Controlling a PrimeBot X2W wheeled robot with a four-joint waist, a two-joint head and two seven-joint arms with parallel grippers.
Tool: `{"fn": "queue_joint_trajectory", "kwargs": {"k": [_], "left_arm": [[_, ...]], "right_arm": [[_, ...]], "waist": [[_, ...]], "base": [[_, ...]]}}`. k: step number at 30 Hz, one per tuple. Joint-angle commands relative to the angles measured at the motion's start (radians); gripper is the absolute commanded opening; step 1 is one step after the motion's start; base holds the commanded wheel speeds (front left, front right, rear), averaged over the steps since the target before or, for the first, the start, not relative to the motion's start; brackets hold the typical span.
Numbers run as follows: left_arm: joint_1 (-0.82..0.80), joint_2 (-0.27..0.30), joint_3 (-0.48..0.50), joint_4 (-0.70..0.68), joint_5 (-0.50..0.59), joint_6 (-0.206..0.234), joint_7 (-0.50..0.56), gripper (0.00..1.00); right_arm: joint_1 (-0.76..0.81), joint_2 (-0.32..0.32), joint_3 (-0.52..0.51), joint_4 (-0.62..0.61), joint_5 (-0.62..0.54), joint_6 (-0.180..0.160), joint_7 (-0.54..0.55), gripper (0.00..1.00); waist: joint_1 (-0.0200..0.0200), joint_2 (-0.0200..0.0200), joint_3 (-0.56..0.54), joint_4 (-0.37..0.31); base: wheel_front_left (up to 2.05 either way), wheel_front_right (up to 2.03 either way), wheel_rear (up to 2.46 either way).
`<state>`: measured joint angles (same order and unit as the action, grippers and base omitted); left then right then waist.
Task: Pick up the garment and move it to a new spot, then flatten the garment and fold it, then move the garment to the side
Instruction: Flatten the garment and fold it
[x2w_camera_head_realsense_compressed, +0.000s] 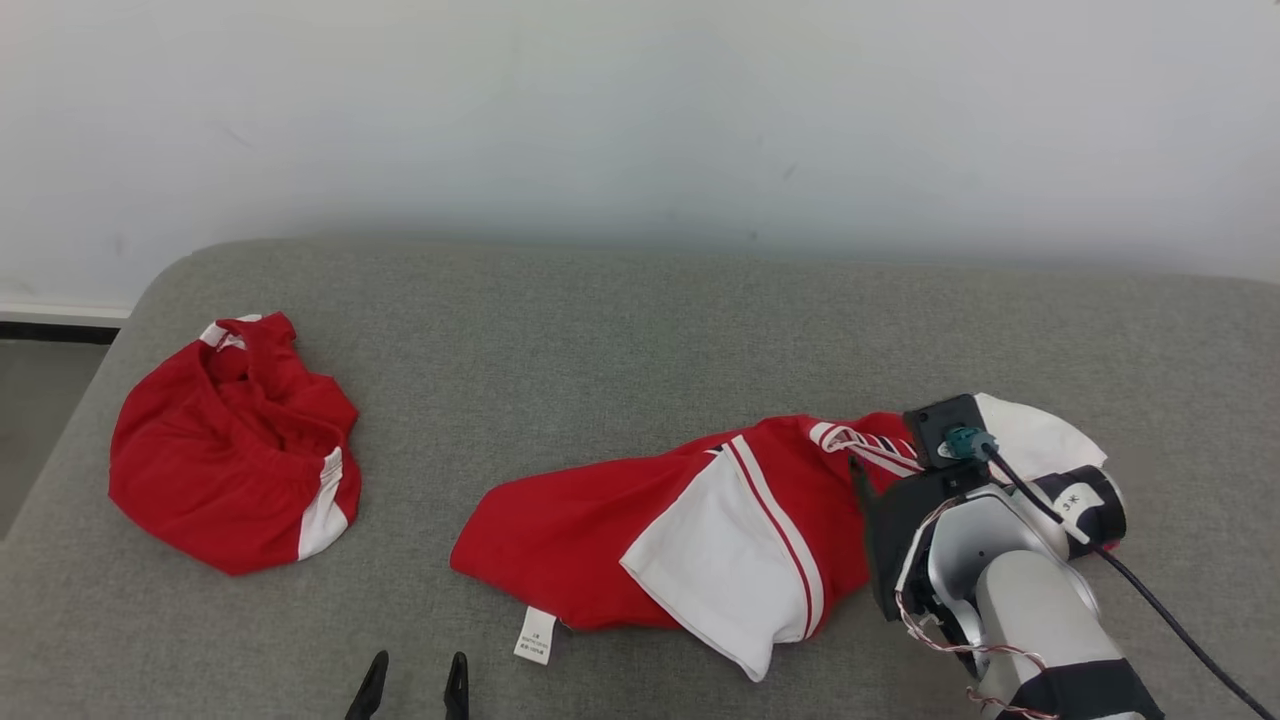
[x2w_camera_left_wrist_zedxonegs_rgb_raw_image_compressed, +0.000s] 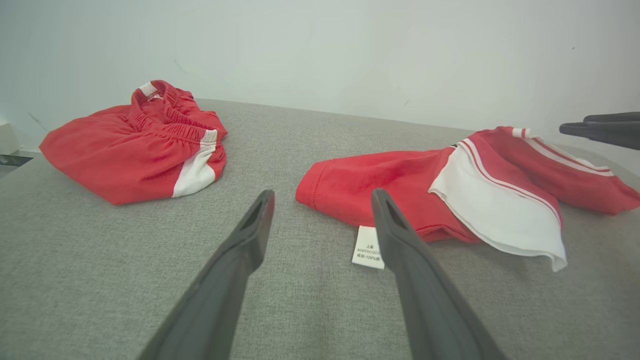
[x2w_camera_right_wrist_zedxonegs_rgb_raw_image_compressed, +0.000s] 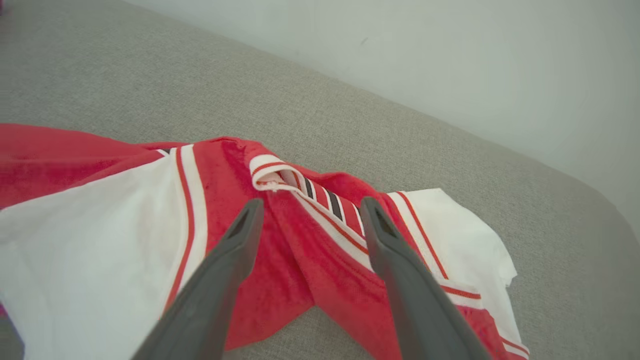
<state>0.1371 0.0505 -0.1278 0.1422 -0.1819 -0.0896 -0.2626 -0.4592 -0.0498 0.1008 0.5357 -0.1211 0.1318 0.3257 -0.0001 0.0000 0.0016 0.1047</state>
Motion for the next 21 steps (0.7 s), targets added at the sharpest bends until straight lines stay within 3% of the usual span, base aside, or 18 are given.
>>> {"fn": "queue_joint_trajectory", "kwargs": {"k": [1,6,19,20,21], "left_arm": [[-0.011,0.0,-0.003,0.001,0.001,-0.005,-0.003,1.0],[-0.018,0.0,-0.005,0.001,0.006,-0.003,-0.003,1.0],[-0.032,0.0,-0.005,-0.003,-0.006,-0.001,-0.003,1.0],[-0.033,0.0,-0.005,-0.004,-0.007,-0.001,-0.003,1.0],[-0.035,0.0,-0.004,-0.004,-0.008,0.0,-0.003,1.0]], "right_arm": [[-0.013,-0.001,0.018,0.012,0.014,-0.002,0.003,1.0],[-0.048,-0.001,0.064,0.076,0.028,-0.002,0.008,1.0],[-0.122,-0.001,0.021,0.211,0.018,-0.002,-0.029,1.0],[-0.129,-0.001,0.024,0.221,0.024,-0.002,-0.031,0.78],[-0.137,-0.001,0.027,0.23,0.028,-0.002,-0.035,0.38]], "waist": [[0.0001,0.0,0.009,0.015],[0.0001,0.0,0.02,0.048],[0.0001,0.0,0.048,0.096],[0.0001,0.0,0.05,0.097],[0.0001,0.0,0.051,0.097]], "base": [[0.0,0.0,0.0],[0.0,0.0,0.0],[0.0,0.0,0.0],[0.0,0.0,0.0],[0.0,0.0,0.0]]}}
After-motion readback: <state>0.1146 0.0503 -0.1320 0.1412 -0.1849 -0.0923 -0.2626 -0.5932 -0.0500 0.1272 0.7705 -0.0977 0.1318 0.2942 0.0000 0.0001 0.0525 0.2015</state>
